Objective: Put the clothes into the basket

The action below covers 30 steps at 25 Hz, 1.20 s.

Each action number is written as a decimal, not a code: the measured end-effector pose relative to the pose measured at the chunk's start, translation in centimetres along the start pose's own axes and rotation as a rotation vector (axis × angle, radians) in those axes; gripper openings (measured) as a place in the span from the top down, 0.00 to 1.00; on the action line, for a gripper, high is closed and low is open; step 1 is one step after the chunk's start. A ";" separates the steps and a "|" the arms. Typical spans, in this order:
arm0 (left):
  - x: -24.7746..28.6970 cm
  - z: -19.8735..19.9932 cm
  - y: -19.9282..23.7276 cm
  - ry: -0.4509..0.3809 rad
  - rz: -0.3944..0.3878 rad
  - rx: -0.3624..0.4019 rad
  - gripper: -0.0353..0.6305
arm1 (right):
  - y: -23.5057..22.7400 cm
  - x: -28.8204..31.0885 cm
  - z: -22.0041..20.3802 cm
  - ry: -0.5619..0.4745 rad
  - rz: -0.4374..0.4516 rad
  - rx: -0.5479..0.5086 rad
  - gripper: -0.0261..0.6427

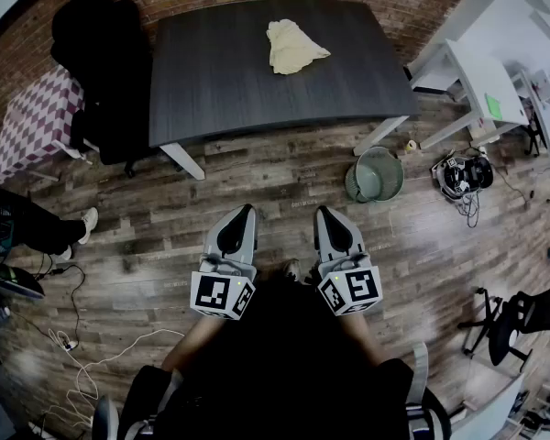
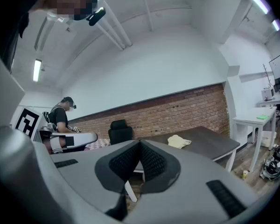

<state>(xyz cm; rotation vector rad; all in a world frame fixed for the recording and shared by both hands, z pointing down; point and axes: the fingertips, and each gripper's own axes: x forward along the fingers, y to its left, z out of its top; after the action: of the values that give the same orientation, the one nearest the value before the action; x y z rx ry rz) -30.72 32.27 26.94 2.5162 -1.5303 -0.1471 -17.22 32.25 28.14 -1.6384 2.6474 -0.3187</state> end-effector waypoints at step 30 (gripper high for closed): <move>2.3 -1.5 -8.5 0.017 0.075 0.004 0.94 | -6.2 -4.9 -0.6 0.026 0.111 0.050 0.95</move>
<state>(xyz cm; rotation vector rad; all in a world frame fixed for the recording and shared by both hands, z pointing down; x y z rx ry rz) -22.05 34.22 26.64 2.4519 -1.6167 -0.1114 -9.60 34.00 29.31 -1.4766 2.7121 -0.4022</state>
